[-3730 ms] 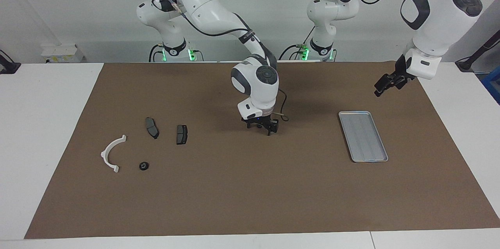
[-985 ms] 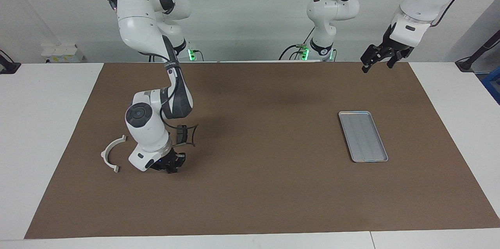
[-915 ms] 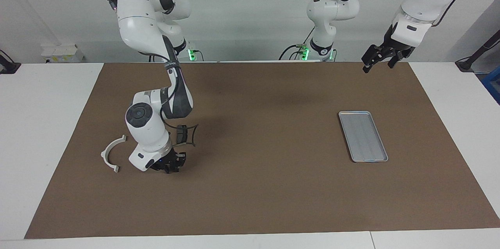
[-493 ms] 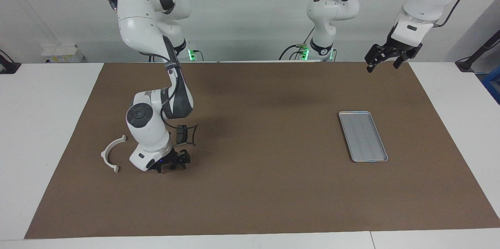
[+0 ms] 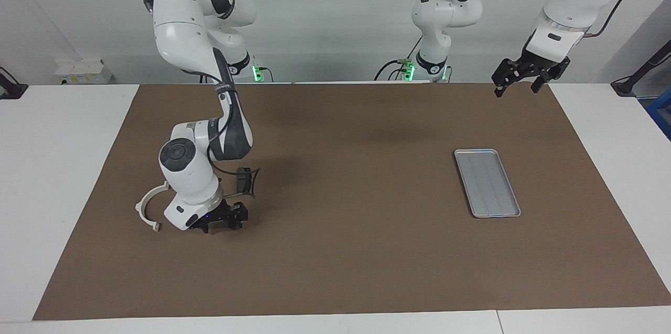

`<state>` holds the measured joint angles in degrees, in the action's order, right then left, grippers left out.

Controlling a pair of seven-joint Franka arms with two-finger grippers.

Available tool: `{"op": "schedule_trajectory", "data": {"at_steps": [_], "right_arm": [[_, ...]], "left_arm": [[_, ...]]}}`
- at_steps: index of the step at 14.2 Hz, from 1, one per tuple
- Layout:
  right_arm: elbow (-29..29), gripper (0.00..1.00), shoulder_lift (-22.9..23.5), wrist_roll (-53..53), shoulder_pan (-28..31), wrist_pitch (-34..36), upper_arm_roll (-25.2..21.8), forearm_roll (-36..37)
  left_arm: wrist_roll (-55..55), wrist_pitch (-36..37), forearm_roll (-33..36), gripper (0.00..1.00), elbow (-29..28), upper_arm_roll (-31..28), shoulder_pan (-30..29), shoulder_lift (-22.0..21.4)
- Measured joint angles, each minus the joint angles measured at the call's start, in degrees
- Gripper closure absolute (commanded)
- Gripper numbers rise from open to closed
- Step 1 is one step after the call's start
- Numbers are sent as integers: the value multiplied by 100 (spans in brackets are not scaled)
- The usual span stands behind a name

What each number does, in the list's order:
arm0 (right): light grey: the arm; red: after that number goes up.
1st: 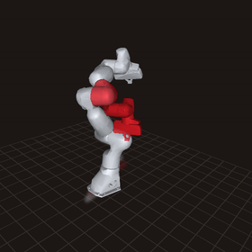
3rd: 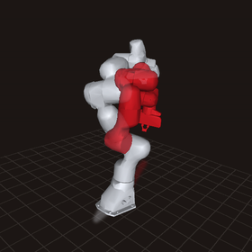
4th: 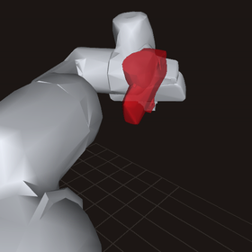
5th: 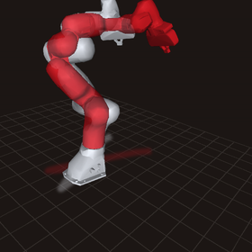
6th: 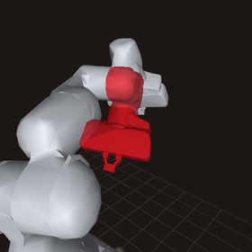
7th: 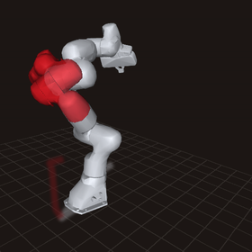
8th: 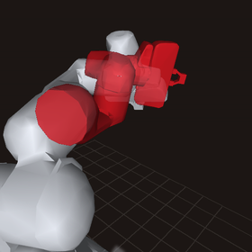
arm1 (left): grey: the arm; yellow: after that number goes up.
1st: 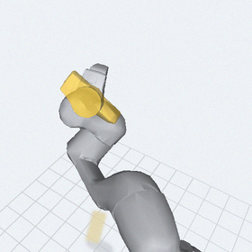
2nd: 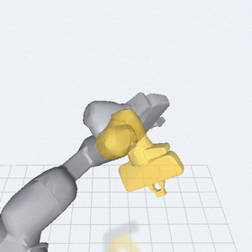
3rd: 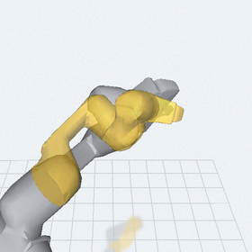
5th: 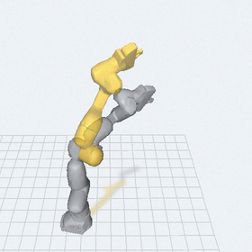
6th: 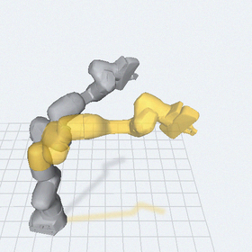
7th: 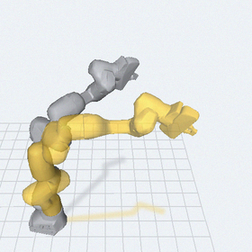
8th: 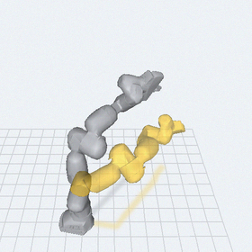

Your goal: Place bearing gear from tray to pile

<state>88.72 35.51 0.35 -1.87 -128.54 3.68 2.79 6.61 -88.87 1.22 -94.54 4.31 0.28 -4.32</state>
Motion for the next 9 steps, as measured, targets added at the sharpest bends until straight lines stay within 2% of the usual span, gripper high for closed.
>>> {"op": "schedule_trajectory", "data": {"at_steps": [4, 9], "right_arm": [[-22, 0, -348, 124, 89, 309, -3, 9], [-56, 0, -1639, 131, 94, 2021, 0, 3]], "left_arm": [[-2, 0, 0, 0, 0, 2, 0, 0], [-3, 0, 0, 0, 0, 2, 0, 0]]}}
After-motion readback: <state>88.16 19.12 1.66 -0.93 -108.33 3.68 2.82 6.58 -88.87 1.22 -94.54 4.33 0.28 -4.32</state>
